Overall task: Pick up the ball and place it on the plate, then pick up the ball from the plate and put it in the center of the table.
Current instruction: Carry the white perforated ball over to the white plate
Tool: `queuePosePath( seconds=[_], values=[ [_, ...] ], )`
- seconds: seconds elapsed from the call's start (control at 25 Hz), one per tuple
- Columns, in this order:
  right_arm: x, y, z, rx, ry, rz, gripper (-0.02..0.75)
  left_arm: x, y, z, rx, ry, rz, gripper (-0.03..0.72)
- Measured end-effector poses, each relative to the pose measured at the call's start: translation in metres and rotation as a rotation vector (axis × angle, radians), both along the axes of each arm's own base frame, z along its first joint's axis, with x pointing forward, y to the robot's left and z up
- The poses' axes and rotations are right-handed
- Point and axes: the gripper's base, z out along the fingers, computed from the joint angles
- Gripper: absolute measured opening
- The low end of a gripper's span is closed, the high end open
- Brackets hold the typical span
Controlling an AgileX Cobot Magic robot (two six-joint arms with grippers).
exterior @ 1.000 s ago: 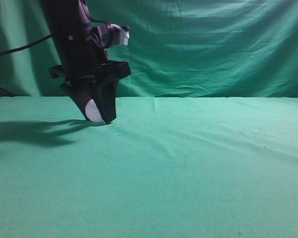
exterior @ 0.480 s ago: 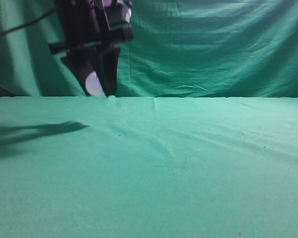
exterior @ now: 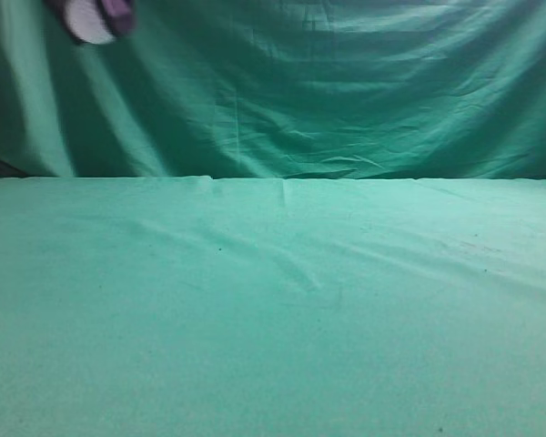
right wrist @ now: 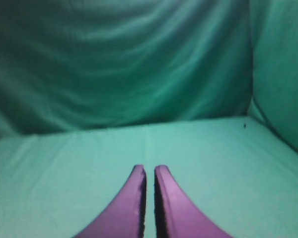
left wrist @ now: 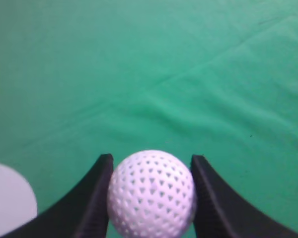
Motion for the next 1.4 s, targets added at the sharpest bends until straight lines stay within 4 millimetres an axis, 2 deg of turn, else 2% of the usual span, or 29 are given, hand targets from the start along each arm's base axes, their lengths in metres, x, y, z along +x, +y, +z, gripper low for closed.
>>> queuePosePath(
  seconds=[0.12,0.2,0.32,0.48,0.68,0.76,0.88,1.0,1.16,1.4],
  values=[
    [-0.001,-0.002,0.011,0.055,-0.115,-0.02,0.053,-0.02,0.034,0.001,-0.006,0.004,0.095,0.307],
    [-0.002,-0.002,0.014,0.061,-0.107,-0.014,0.053,-0.033,0.056,0.0,-0.009,0.005,0.161,0.307],
    [-0.006,0.001,0.037,0.039,-0.063,0.013,0.053,-0.045,0.082,-0.001,-0.01,0.007,0.246,0.307],
    [0.005,0.006,0.056,0.02,0.174,0.058,0.053,-0.05,0.108,-0.008,-0.007,0.025,0.34,0.307],
    [0.025,0.014,0.058,0.144,0.414,0.117,0.053,-0.047,0.131,-0.009,-0.013,-0.011,0.43,0.307],
    [0.028,0.017,0.055,0.127,0.474,0.139,0.053,-0.045,0.142,-0.008,-0.018,-0.031,0.476,0.307],
    [0.029,0.02,0.053,-0.003,0.548,0.204,0.053,-0.044,0.154,-0.008,-0.026,-0.047,0.532,0.307],
    [0.03,0.024,0.059,-0.109,0.623,0.279,0.053,-0.038,0.16,-0.012,-0.021,-0.063,0.551,0.307],
    [0.032,0.028,0.067,-0.182,0.737,0.358,0.053,-0.029,0.162,-0.026,-0.007,-0.029,0.551,0.307],
    [0.035,0.04,0.059,-0.242,0.891,0.5,0.053,-0.013,0.167,-0.051,0.02,0.007,0.555,0.307]
  ],
)
